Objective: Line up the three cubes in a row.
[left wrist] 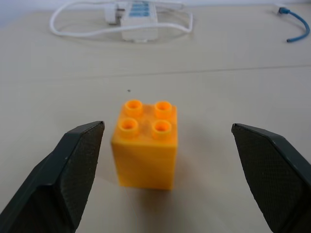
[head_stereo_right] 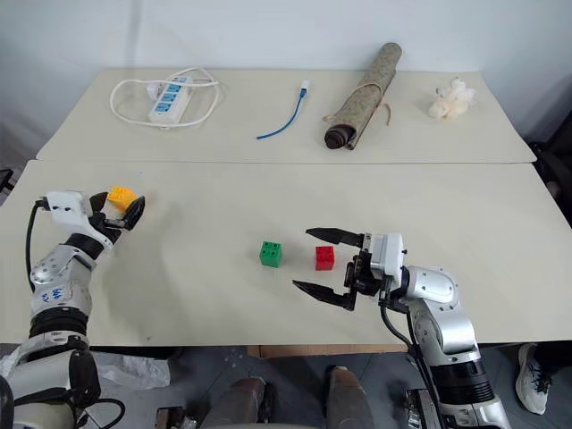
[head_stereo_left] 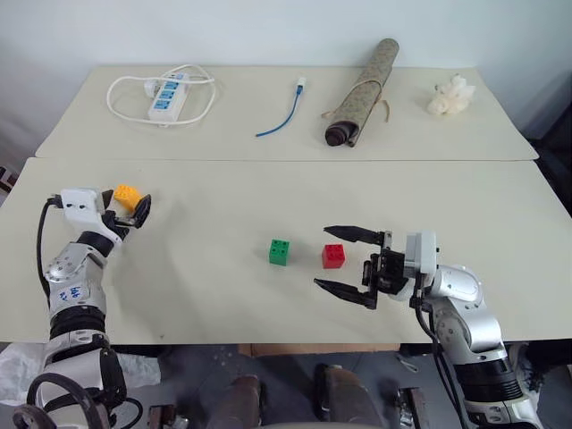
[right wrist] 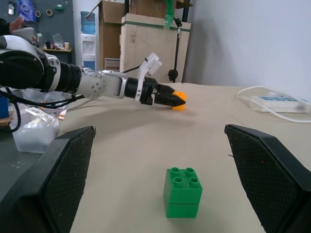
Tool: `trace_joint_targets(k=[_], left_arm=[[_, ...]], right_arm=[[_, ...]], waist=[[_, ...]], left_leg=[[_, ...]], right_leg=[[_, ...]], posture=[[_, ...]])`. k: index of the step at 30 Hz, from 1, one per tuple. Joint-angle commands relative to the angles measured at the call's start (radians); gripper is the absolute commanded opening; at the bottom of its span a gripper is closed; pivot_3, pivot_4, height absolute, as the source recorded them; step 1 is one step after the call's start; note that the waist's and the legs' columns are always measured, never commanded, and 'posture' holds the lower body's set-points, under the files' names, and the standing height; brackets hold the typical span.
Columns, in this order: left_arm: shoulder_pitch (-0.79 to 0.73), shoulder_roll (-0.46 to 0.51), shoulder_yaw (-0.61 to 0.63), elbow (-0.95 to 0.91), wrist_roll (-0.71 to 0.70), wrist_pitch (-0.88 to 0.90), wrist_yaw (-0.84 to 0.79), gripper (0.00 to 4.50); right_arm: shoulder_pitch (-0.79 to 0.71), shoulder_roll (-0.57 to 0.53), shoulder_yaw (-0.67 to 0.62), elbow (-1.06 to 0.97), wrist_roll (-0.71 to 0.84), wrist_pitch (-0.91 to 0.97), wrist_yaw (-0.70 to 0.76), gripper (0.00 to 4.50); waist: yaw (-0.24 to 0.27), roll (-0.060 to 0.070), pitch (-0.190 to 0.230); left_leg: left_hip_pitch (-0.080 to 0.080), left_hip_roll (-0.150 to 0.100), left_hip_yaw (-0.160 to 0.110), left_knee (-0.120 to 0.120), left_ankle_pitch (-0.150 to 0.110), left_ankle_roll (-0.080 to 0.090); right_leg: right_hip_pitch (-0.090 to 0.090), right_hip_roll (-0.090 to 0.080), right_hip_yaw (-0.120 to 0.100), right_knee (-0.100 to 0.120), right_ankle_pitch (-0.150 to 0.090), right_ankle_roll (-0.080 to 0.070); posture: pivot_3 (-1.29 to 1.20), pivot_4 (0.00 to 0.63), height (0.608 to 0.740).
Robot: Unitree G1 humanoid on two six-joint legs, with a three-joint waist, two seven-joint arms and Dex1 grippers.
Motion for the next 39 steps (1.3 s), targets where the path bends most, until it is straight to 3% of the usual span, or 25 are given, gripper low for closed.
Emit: trace_joint_targets(k=[1, 4, 10, 12, 14, 17, 22, 24, 30, 39], left_arm=[[-0.04, 0.019, 0.011, 0.047, 0.003, -0.039, 0.023, 4.46], [-0.051, 0.022, 0.004, 0.075, 0.007, -0.054, 0.021, 3.88], [-0.057, 0.028, -0.019, 0.062, 0.009, -0.075, -0.036, 2.1], [-0.059, 0.037, -0.016, 0.028, -0.027, -0.058, -0.129, 1.5], [-0.043, 0.056, -0.027, -0.029, -0.056, -0.051, -0.267, 1.49], [-0.01, 0.101, -0.097, -0.199, -0.109, 0.112, -0.526, 1.49], [0.082, 0.096, -0.221, -0.547, -0.182, 0.182, -0.776, 1.49], [0.107, 0.069, -0.277, -0.603, -0.175, 0.159, -0.836, 1.49], [0.074, 0.025, -0.39, -0.475, -0.092, -0.02, -0.988, 1.49], [-0.01, 0.037, -0.393, -0.24, -0.036, -0.158, -1.017, 1.49]], right_arm=[[0.015, 0.001, -0.022, -0.024, 0.003, -0.024, -0.019, 4.5], [0.031, -0.006, -0.023, -0.036, 0.002, -0.027, -0.027, 4.5], [0.035, -0.015, -0.026, -0.026, -0.002, -0.035, -0.03, 4.5], [0.036, -0.02, -0.03, -0.032, -0.004, -0.031, -0.037, 4.5], [0.042, -0.03, -0.038, -0.044, 0.001, -0.02, -0.044, 4.5], [0.077, -0.097, -0.075, -0.063, 0.031, 0.005, -0.005, 4.5], [0.097, -0.155, -0.123, -0.06, 0.064, 0.018, 0.02, 4.5], [0.106, -0.161, -0.123, -0.065, 0.066, 0.018, 0.031, 4.5], [0.114, -0.176, -0.128, -0.078, 0.06, 0.02, 0.04, 4.5], [0.136, -0.205, -0.151, -0.091, 0.06, 0.034, 0.039, 4.5]], waist=[[-0.003, 0.0, 0.0], [-0.006, 0.0, 0.0], [-0.007, 0.0, 0.0], [-0.007, 0.0, 0.0], [-0.008, 0.0, 0.0], [-0.007, 0.0, 0.0], [-0.007, 0.0, 0.0], [-0.008, 0.0, 0.0], [-0.009, 0.0, 0.0], [-0.005, 0.0, 0.0]], left_leg=[[0.0, 0.0, 0.0, 0.0, 0.0, 0.0], [0.0, 0.0, 0.0, 0.0, 0.0, 0.0], [0.0, 0.0, 0.0, 0.0, 0.0, 0.0], [0.0, 0.0, 0.0, 0.0, 0.0, 0.0], [0.0, 0.0, 0.001, 0.0, 0.0, 0.0], [-0.001, 0.0, 0.0, 0.0, 0.0, 0.0], [-0.001, 0.0, 0.0, 0.0, -0.001, 0.001], [-0.001, 0.001, -0.001, 0.0, -0.001, 0.001], [0.0, 0.002, 0.001, 0.0, 0.0, 0.0], [-0.001, 0.001, 0.001, 0.001, 0.0, 0.001]], right_leg=[[0.0, 0.0, 0.0, 0.0, 0.0, 0.0], [0.0, 0.0, 0.0, 0.001, 0.0, 0.0], [-0.001, 0.0, 0.0, 0.001, 0.0, 0.0], [-0.001, 0.0, 0.0, 0.001, 0.0, 0.0], [-0.001, -0.001, 0.0, 0.001, 0.0, 0.0], [-0.002, -0.001, 0.0, 0.001, 0.0, 0.0], [0.0, -0.003, 0.002, 0.0, 0.0, 0.0], [0.001, -0.002, 0.004, -0.002, 0.0, 0.0], [0.0, 0.0, 0.002, -0.003, 0.0, 0.0], [0.001, 0.0, 0.0, -0.002, 0.0, 0.0]], posture=[[0.0, 0.15, 0.74], [0.0, 0.15, 0.74], [0.0, 0.15, 0.74], [0.0, 0.15, 0.74], [0.0, 0.15, 0.74], [0.0, 0.15, 0.74], [0.0, 0.15, 0.74], [0.0, 0.15, 0.74], [0.0, 0.15, 0.74], [0.0, 0.15, 0.74]])
